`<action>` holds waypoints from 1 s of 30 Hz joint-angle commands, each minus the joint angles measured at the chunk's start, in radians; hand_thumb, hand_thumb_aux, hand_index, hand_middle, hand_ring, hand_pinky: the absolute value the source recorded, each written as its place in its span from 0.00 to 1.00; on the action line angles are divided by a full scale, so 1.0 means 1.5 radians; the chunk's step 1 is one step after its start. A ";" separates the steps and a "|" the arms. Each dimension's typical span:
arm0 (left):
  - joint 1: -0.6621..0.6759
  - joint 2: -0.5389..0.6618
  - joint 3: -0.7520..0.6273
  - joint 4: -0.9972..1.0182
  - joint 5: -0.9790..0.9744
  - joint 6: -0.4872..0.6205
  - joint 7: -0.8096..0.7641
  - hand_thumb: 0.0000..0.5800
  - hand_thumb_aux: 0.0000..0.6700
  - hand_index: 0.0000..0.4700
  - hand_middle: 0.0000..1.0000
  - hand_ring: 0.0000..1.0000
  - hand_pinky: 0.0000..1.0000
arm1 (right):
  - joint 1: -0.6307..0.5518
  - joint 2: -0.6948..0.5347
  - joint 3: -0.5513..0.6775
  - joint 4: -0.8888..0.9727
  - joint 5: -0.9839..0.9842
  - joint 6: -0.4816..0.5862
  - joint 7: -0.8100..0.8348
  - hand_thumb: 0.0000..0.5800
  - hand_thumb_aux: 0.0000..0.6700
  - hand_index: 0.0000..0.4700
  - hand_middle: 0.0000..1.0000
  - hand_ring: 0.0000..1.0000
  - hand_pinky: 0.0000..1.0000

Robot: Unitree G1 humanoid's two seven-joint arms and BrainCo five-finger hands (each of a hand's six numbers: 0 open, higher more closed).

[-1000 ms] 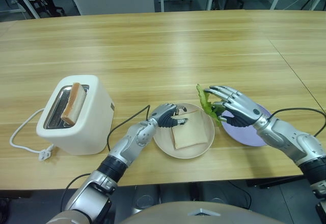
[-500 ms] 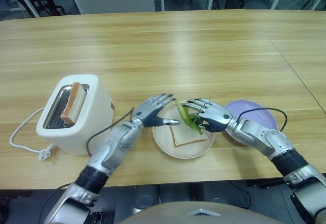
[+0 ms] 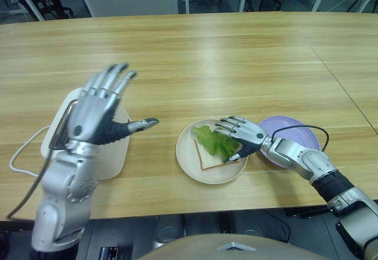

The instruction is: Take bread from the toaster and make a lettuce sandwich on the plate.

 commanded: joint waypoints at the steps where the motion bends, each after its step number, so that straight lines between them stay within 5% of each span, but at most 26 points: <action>1: 0.026 -0.009 0.061 -0.037 0.027 0.007 -0.006 0.00 0.00 0.00 0.00 0.00 0.00 | 0.007 -0.005 0.002 -0.019 -0.003 0.008 0.001 0.00 0.00 0.00 0.00 0.00 0.00; 9: 0.052 0.003 0.181 0.032 0.091 0.088 -0.058 0.00 0.00 0.00 0.00 0.00 0.00 | 0.069 -0.005 -0.062 -0.129 0.099 0.014 0.011 0.00 0.00 0.00 0.00 0.00 0.00; 18: 0.024 0.026 0.098 0.199 0.110 0.142 -0.129 0.00 0.00 0.00 0.00 0.00 0.00 | 0.215 0.058 -0.166 -0.329 0.441 0.019 0.116 0.00 0.00 0.00 0.00 0.00 0.00; 19: 0.017 0.027 0.091 0.209 0.105 0.145 -0.132 0.27 0.15 0.14 0.00 0.00 0.00 | 0.228 0.063 -0.172 -0.346 0.470 0.024 0.130 0.00 0.00 0.00 0.00 0.00 0.00; 20: 0.008 0.028 0.082 0.219 0.101 0.147 -0.134 0.27 0.15 0.14 0.00 0.00 0.00 | 0.240 0.067 -0.181 -0.363 0.495 0.029 0.144 0.00 0.00 0.00 0.00 0.00 0.00; 21: -0.003 0.026 0.072 0.231 0.093 0.148 -0.137 0.57 0.34 0.33 0.00 0.00 0.00 | 0.254 0.071 -0.191 -0.380 0.530 0.038 0.158 0.00 0.00 0.00 0.00 0.00 0.00; 23: -0.021 0.023 0.054 0.252 0.081 0.149 -0.136 0.61 0.37 0.36 0.00 0.00 0.00 | 0.275 0.078 -0.212 -0.407 0.585 0.056 0.180 0.00 0.00 0.00 0.00 0.00 0.00; 24: -0.025 0.024 0.050 0.259 0.079 0.150 -0.134 0.77 0.53 0.51 0.00 0.00 0.00 | 0.282 0.080 -0.222 -0.416 0.602 0.063 0.188 0.00 0.00 0.00 0.00 0.00 0.00; 25: -0.028 0.026 0.048 0.264 0.079 0.151 -0.130 0.77 0.53 0.51 0.00 0.00 0.00 | 0.287 0.082 -0.230 -0.422 0.614 0.069 0.196 0.00 0.00 0.00 0.00 0.00 0.00; 26: -0.031 0.029 0.049 0.268 0.080 0.153 -0.123 0.96 0.81 0.79 0.00 0.00 0.00 | 0.292 0.084 -0.238 -0.428 0.623 0.073 0.203 0.00 0.00 0.00 0.00 0.00 0.00; 27: -0.034 0.032 0.051 0.272 0.082 0.154 -0.115 1.00 1.00 0.98 0.00 0.00 0.00 | 0.296 0.085 -0.245 -0.434 0.629 0.075 0.210 0.00 0.00 0.00 0.00 0.00 0.00; 30: -0.041 0.035 0.060 0.270 0.066 0.145 -0.094 1.00 1.00 0.98 0.00 0.00 0.00 | 0.306 0.090 -0.261 -0.440 0.635 0.078 0.223 0.00 0.00 0.00 0.00 0.00 0.00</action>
